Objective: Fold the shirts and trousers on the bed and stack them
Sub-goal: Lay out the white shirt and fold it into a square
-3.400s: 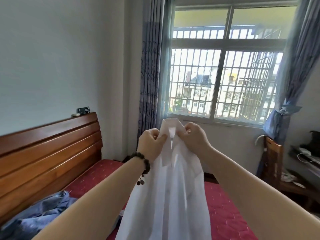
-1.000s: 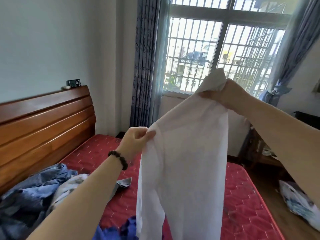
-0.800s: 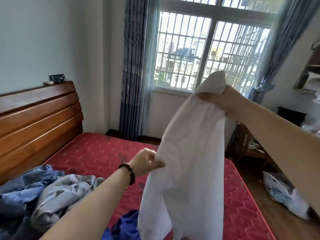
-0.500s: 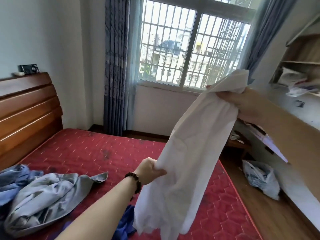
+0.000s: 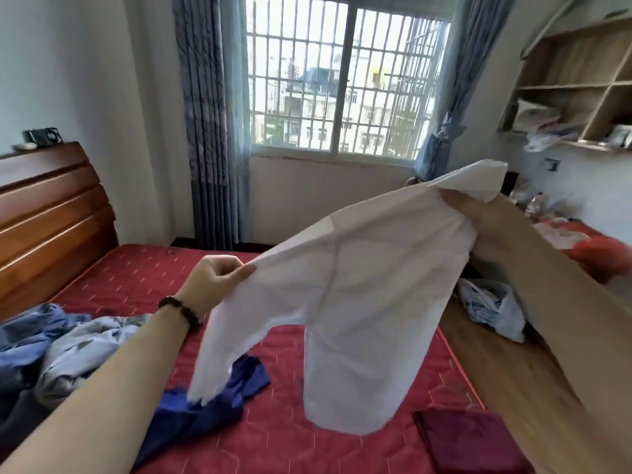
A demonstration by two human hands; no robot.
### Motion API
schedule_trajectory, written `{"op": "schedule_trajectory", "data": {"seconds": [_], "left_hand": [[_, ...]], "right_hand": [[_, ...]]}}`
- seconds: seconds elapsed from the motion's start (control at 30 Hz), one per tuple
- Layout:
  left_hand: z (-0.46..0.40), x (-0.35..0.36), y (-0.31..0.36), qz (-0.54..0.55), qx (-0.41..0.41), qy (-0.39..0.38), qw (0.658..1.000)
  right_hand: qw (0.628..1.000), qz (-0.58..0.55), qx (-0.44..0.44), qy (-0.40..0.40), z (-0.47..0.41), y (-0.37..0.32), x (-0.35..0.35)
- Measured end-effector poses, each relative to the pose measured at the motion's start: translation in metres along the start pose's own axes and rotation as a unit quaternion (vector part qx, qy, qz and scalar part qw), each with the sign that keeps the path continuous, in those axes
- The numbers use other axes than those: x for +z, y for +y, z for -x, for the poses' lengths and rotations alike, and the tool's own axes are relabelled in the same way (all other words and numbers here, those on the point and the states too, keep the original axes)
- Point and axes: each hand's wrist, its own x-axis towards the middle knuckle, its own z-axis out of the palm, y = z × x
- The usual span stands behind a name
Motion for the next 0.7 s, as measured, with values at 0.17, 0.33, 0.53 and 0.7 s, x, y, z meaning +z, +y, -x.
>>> {"op": "schedule_trajectory", "data": {"seconds": [0.17,0.33,0.53,0.7], "left_hand": [[0.082,0.029,0.017,0.010,-0.038,0.037,0.999],[0.135,0.038,0.036,0.009,-0.037,0.052,0.998],[0.138,0.046,0.045,-0.065,-0.026,0.012,0.997],[0.112,0.065,0.000,-0.060,-0.120,-0.036,0.990]], "right_hand": [[0.998,-0.011,0.052,0.026,0.073,0.031,-0.043],[0.997,-0.020,0.056,0.048,0.108,0.026,-0.063],[0.997,0.006,0.039,0.071,0.096,0.036,-0.063],[0.995,0.039,0.054,0.070,0.054,0.088,-0.061]]}}
